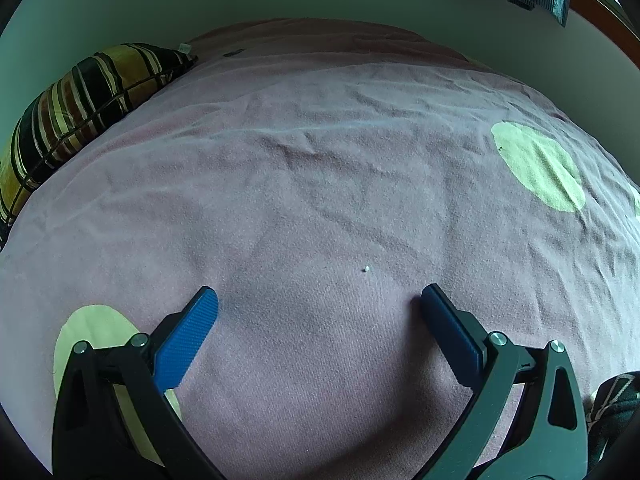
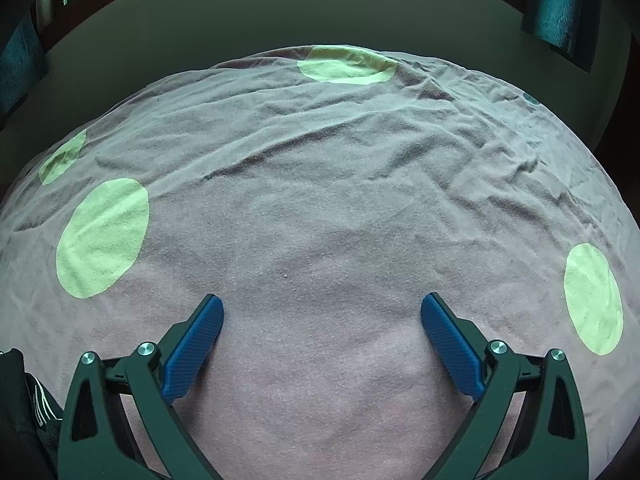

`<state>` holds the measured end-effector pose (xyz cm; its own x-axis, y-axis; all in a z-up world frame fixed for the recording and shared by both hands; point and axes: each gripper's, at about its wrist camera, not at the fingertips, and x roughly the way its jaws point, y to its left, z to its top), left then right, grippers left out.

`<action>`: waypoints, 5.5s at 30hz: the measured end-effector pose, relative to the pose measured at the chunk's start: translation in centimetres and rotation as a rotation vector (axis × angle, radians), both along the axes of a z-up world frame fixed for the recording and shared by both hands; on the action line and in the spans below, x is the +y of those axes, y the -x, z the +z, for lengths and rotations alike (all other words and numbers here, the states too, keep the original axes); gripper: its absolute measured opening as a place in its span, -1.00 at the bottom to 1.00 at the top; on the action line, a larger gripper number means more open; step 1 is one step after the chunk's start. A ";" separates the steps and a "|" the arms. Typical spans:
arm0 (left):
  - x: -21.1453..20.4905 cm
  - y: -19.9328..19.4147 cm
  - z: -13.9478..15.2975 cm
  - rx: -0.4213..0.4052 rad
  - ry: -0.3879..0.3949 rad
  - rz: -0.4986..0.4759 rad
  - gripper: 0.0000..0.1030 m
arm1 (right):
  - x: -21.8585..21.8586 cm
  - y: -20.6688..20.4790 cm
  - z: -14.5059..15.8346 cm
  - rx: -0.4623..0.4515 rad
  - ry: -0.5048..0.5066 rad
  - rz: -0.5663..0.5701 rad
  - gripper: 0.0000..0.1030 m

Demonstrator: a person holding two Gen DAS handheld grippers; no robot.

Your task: Fold small clothes

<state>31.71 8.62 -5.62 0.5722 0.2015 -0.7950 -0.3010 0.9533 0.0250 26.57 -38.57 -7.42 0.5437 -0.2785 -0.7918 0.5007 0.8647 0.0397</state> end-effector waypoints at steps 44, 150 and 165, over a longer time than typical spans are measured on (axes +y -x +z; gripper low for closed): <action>0.4 0.1 0.4 -0.008 -0.005 0.000 0.96 | 0.0 -0.3 -0.5 0.002 0.011 0.012 0.92; 0.1 0.1 0.5 -0.009 0.002 -0.007 0.96 | 0.2 -0.3 -0.2 0.004 0.011 0.014 0.92; 0.3 -0.1 0.6 -0.007 0.005 -0.007 0.96 | -0.1 -0.4 -0.4 0.002 0.009 0.014 0.92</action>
<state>31.82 8.93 -4.97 0.5794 0.1936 -0.7917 -0.2941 0.9556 0.0185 26.93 -38.64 -7.84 0.5459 -0.2781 -0.7903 0.4888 0.8719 0.0308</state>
